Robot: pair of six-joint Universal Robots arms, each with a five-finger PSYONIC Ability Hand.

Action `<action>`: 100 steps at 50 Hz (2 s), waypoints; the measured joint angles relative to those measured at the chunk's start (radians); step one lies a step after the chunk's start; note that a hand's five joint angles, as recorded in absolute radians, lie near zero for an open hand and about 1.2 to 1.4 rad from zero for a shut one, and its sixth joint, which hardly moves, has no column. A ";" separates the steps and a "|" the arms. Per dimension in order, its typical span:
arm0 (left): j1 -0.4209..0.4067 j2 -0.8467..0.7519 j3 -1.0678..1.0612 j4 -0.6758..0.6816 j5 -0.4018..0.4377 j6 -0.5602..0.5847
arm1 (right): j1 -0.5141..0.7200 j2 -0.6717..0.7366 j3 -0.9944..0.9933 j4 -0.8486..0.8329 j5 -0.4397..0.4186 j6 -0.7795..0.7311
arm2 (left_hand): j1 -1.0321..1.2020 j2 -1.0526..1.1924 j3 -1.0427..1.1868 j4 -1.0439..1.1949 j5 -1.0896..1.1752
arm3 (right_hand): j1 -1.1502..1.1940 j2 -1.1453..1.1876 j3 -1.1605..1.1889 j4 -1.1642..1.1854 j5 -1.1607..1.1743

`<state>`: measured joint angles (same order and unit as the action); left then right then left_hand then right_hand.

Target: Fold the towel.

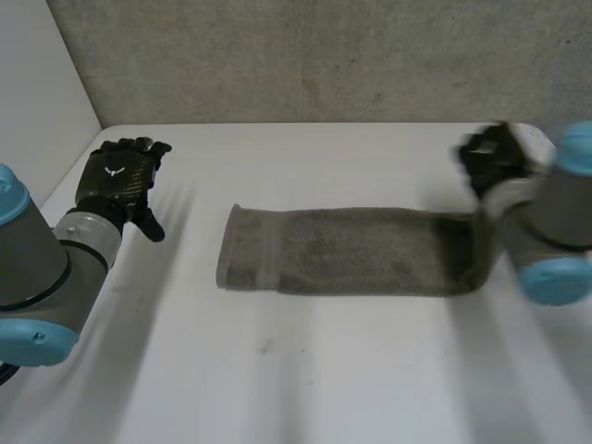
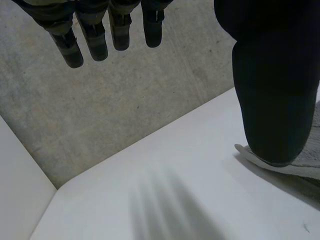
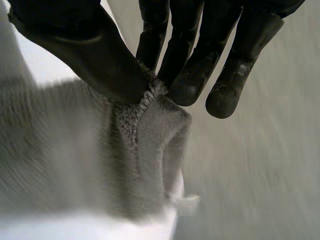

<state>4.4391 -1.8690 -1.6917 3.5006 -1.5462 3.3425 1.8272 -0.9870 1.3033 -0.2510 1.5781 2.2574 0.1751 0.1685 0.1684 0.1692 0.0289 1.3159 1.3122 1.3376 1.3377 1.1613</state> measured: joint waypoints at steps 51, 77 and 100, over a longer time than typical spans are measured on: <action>0.008 0.017 -0.031 0.044 0.000 0.005 | 0.671 0.368 -0.354 0.099 -0.188 0.057 | 0.000 0.000 0.000 0.000 0.000 | -0.690 -0.699 -0.695 -0.684 -0.703; -0.005 0.016 -0.049 0.069 0.000 0.011 | 0.237 -0.023 0.223 0.080 -0.071 0.554 | 0.000 0.000 0.000 0.000 0.000 | -0.798 -0.793 -0.817 -0.819 -0.807; -0.036 0.022 -0.061 0.076 -0.002 0.014 | 0.174 0.005 0.266 -0.056 -0.040 0.432 | 0.000 0.000 0.000 0.000 0.000 | -0.039 -0.057 -0.002 0.000 -0.023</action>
<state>4.4035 -1.8472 -1.7531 3.5771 -1.5485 3.3563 2.0012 -0.9821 1.5688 -0.3071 1.5381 2.6896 0.1751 0.1683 0.1684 0.1692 0.0289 1.2774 1.2552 1.3360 1.3379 1.1388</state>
